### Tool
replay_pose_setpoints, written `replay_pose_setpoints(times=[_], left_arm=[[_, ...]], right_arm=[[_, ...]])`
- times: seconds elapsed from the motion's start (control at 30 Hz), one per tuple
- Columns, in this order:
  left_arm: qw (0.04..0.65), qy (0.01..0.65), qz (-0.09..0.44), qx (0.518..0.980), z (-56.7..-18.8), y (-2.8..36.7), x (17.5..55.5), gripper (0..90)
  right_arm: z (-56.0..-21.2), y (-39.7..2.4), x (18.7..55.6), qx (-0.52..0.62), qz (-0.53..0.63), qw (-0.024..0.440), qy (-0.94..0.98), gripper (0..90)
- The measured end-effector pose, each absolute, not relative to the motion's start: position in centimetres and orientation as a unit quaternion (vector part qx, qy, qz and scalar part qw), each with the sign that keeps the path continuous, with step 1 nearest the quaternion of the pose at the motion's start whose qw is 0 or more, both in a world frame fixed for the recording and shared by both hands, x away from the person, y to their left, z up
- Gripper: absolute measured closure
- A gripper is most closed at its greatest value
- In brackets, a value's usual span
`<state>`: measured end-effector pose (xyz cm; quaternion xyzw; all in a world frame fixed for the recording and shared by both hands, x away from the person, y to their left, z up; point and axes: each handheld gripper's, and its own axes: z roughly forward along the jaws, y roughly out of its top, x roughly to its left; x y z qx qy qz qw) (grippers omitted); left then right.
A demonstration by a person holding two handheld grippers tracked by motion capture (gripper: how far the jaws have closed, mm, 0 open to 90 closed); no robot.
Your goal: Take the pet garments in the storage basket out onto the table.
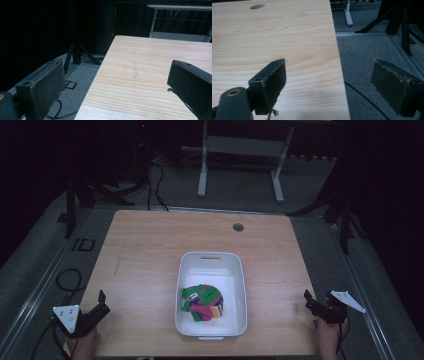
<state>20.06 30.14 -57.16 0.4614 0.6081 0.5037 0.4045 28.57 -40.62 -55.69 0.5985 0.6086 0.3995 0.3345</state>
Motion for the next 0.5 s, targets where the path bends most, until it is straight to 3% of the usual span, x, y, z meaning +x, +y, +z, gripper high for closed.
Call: replay_pose_setpoints(times=[0.5], left_arm=[[0.404, 0.605, 0.511, 0.458, -57.21, 30.03, 20.02, 1.8]], right_arm=[[-55.77, -40.61, 29.1, 0.596, 0.381, 0.302, 0.639, 13.5]])
